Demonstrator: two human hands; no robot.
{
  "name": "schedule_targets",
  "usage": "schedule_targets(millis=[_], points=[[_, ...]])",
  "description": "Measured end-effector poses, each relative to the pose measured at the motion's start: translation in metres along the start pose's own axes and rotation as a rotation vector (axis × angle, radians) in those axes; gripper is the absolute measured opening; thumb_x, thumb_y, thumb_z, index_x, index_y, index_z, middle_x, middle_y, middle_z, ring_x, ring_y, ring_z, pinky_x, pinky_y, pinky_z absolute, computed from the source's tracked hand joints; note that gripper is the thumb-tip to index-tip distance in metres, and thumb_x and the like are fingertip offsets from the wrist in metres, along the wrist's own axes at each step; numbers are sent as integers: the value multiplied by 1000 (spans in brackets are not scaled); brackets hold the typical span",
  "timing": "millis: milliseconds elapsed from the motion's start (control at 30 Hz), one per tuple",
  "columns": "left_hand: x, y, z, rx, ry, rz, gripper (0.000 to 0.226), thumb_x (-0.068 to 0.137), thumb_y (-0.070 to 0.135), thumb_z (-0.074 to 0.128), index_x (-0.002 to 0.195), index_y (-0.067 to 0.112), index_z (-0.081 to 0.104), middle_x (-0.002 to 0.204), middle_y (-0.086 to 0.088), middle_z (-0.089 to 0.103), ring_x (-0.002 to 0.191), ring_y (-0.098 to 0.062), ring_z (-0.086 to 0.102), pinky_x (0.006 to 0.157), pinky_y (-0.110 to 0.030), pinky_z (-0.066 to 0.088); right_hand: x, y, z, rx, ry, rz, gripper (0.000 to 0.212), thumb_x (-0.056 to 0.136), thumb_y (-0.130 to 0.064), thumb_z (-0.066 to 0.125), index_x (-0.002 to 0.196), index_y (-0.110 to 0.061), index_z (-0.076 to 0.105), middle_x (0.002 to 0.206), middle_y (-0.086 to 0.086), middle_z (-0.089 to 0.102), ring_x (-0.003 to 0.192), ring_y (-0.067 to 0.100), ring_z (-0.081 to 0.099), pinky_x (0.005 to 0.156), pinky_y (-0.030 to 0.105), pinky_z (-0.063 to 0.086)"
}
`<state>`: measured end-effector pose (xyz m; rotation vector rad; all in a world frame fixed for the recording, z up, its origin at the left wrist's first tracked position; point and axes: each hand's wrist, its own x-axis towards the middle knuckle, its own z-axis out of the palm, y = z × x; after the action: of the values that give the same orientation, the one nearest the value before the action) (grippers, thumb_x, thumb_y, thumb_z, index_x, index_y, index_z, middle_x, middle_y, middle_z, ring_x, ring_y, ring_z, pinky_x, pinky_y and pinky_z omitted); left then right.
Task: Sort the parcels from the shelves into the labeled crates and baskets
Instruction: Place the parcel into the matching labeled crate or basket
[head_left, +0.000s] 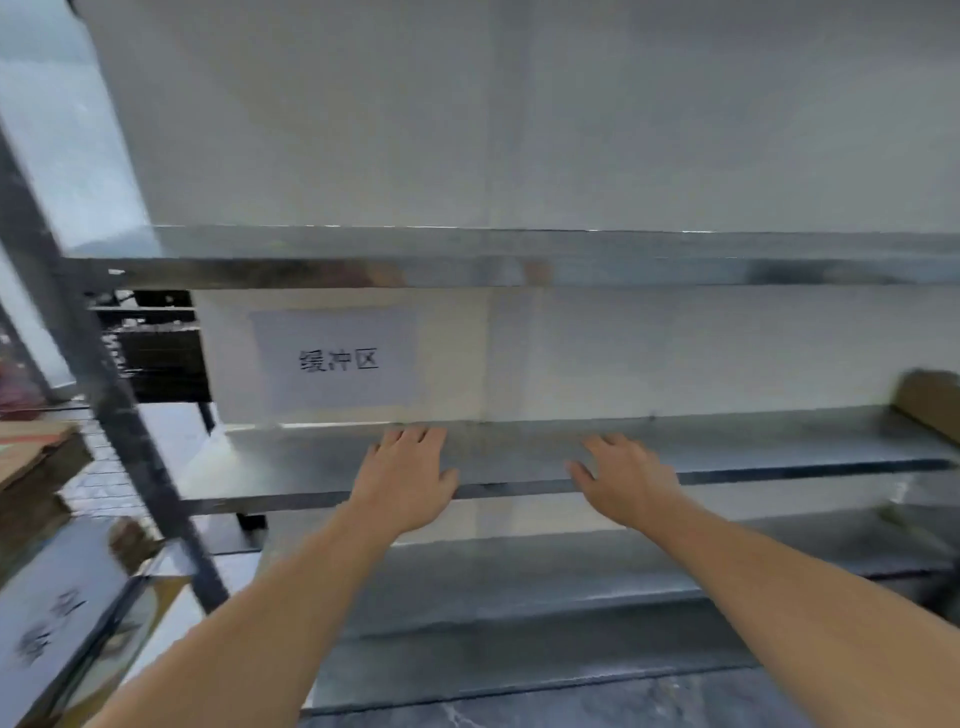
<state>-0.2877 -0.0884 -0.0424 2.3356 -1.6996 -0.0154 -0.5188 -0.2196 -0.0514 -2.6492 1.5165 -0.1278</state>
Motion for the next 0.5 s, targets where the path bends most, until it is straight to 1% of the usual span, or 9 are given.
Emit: schedule_targets(millis=[167,267,333,400,500], points=[[34,137,30,-52,-18,168,58,95,43,45,148,22,33,148,-4,40,132,-28,37,110,-43,33,-39,135,-30,-10,71,111,51,105,-51,37,144,-19,45,142,8,53,120,31,57,93,44,52],[50,217,49,-70,-26,274,57,96,43,45,148,22,34,148,-4,41,132,-28,37,110,-42,35,-69,213,-35,5,94,197,53,105,-51,38,148,-20,43,141,8,54,120,31,56,91,41,49],[58,266,61,-78,-50,328,58,96,43,44,149,22,32,148,-4,40,132,-28,36,109,-42,34,-89,259,-39,5,99,259,53,104,-52,38,147,-21,41,141,7,53,121,31,55,89,41,47],[66,311,72,-81,-65,384,58,95,42,44,149,22,33,149,-4,40,134,-29,35,111,-41,33,-108,299,-43,-11,100,342,51,104,-52,36,145,-22,42,139,8,53,120,31,55,89,43,47],[75,370,89,-77,-104,458,58,95,43,43,149,23,33,151,-1,39,137,-27,33,112,-41,31,-131,348,-46,-12,105,452,47,104,-51,35,139,-23,46,137,7,53,121,33,54,93,44,45]])
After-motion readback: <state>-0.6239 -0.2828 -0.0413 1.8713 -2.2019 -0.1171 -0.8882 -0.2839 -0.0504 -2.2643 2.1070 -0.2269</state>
